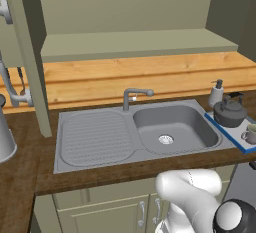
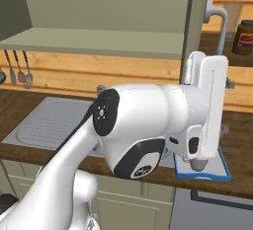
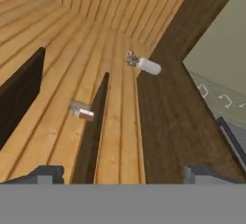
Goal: Pick the kettle from the counter and place it on the tray. Then pick the mug from the cabinet and place it on the tray. Then close the cabinet doors.
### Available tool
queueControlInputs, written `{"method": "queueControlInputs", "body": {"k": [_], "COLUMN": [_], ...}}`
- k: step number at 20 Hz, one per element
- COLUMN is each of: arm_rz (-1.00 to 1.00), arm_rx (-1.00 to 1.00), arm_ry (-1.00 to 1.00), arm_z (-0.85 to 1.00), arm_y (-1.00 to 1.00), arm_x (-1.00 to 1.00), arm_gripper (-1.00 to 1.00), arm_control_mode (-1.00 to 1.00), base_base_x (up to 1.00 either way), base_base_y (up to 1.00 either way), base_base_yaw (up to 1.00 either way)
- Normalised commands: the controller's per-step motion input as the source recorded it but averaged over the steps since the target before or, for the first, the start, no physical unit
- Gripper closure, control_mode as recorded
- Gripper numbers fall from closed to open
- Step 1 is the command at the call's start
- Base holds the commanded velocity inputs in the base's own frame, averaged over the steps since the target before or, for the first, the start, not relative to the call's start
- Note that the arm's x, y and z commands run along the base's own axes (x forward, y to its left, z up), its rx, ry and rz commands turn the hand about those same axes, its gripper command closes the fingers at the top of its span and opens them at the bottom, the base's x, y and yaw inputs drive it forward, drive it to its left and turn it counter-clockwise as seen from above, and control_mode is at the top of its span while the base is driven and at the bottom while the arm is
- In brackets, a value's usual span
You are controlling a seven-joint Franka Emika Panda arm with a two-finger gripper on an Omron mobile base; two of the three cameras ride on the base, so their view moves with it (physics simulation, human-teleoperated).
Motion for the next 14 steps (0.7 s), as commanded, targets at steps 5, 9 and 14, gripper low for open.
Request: {"method": "queueControlInputs", "body": {"k": [5, 9, 14], "arm_rz": [0.19, 0.19, 0.20], "arm_rx": [0.00, 0.00, 0.00], "arm_ry": [0.14, 0.14, 0.09], "arm_z": [0.00, 0.00, 0.00], "arm_y": [0.12, 0.17, 0.40], "arm_x": [0.42, 0.44, 0.17], "arm_gripper": [-1.00, -1.00, -1.00], "arm_control_mode": [-1.00, -1.00, -1.00], "base_base_x": [0.00, 0.00, 0.00], "base_base_y": [0.00, 0.00, 0.00], "base_base_yaw": [0.00, 0.00, 0.00]}}
